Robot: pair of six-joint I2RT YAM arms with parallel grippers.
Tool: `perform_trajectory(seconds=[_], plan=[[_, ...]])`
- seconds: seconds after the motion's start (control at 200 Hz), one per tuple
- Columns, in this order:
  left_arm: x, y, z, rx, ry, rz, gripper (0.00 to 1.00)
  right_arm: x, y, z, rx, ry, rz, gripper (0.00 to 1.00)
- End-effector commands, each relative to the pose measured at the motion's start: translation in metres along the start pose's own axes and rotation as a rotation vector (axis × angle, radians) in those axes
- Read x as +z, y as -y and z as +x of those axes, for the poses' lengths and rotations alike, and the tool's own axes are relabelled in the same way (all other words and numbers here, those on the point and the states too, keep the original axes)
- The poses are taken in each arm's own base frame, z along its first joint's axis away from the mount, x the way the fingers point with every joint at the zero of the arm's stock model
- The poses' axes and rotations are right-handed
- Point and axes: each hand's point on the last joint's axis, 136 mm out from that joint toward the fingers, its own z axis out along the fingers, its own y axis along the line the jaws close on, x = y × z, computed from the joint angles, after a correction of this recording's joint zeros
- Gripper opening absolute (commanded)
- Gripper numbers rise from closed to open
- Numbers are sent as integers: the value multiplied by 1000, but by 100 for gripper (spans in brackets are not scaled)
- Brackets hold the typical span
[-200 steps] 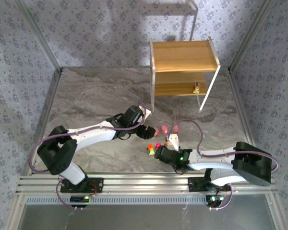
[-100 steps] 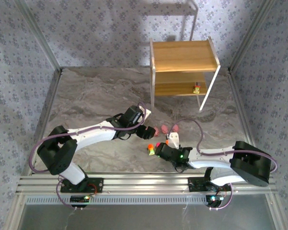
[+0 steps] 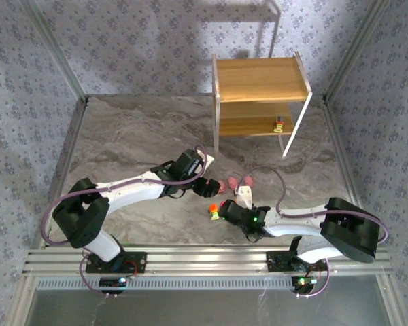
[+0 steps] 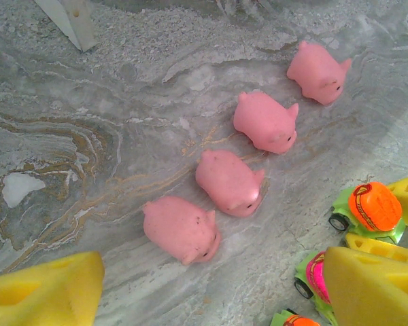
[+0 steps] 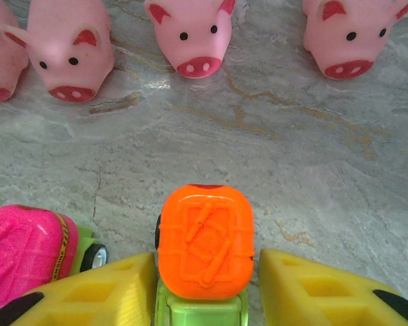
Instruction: Place and organize the plastic toys onto the shelf
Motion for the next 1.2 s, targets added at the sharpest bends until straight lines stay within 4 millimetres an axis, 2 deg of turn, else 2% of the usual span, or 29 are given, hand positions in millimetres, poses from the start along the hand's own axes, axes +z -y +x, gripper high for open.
perform_trajectory(seconds=[0.0, 0.44, 0.84, 1.194], plan=[[-9, 3, -14, 9, 34, 7, 84, 0, -2, -4, 2, 1, 2, 44], [-6, 2, -13, 7, 27, 3, 84, -7, 3, 0, -12, 14, 39, 43], [-4, 1, -12, 7, 24, 2, 84, -5, 3, -1, -5, 22, 55, 42], [-5, 1, -12, 7, 23, 1, 84, -6, 4, 0, 1, 24, 65, 36]])
